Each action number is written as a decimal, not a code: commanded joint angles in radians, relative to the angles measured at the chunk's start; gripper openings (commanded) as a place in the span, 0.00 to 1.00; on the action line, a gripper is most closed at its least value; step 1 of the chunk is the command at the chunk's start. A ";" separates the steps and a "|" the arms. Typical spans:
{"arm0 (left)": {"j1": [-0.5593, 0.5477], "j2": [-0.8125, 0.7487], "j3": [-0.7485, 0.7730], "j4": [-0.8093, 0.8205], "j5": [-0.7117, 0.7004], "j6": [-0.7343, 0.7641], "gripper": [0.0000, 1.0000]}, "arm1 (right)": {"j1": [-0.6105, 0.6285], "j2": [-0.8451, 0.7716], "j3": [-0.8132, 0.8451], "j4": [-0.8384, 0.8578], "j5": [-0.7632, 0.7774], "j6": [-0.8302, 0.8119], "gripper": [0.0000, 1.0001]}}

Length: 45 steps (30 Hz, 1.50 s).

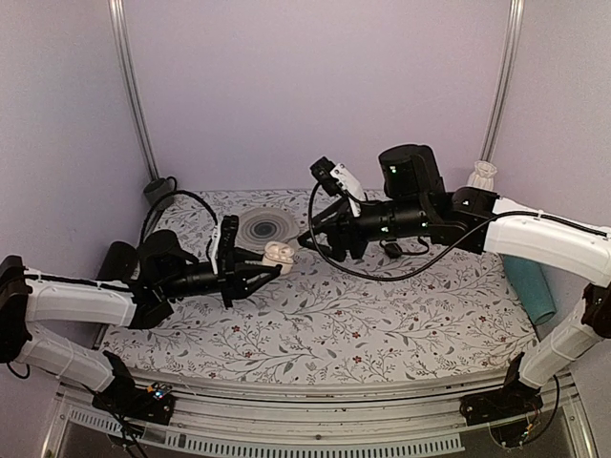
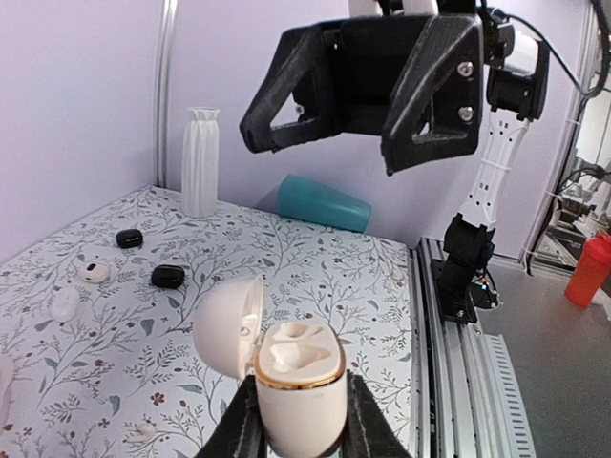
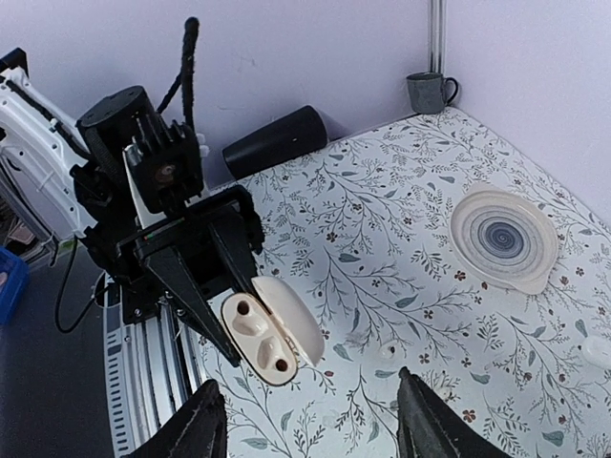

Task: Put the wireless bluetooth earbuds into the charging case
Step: Move the right earbud to the center of the board.

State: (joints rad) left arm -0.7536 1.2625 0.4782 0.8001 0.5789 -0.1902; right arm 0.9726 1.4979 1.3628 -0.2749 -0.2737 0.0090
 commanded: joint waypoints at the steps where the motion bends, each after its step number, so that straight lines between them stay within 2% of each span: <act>1: 0.012 -0.062 -0.046 0.119 -0.115 -0.013 0.00 | -0.048 -0.044 -0.050 0.076 0.009 0.101 0.61; 9: 0.035 -0.157 -0.099 0.152 -0.239 0.017 0.00 | -0.094 -0.016 -0.129 0.147 0.156 0.219 0.73; 14: 0.038 -0.219 -0.123 0.154 -0.286 0.102 0.00 | -0.099 0.079 -0.083 0.113 0.148 0.272 0.73; 18: 0.040 -0.243 -0.130 0.144 -0.273 0.181 0.00 | -0.101 0.184 -0.035 0.085 0.123 0.290 0.68; 25: 0.045 -0.292 -0.144 0.147 -0.358 0.188 0.00 | -0.101 0.343 0.046 0.011 0.203 0.370 0.65; 31: 0.049 -0.331 -0.156 0.129 -0.423 0.170 0.00 | -0.102 0.455 0.111 -0.070 0.210 0.421 0.54; 37: 0.051 -0.362 -0.169 0.115 -0.436 0.143 0.00 | -0.101 0.522 0.120 -0.102 0.157 0.574 0.44; 45: 0.051 -0.378 -0.168 0.095 -0.435 0.118 0.00 | -0.101 0.562 0.120 -0.063 0.161 0.758 0.43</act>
State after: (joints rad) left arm -0.7132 0.9070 0.3168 0.9001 0.1501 -0.0532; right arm 0.8757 2.0388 1.4601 -0.3592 -0.1104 0.6380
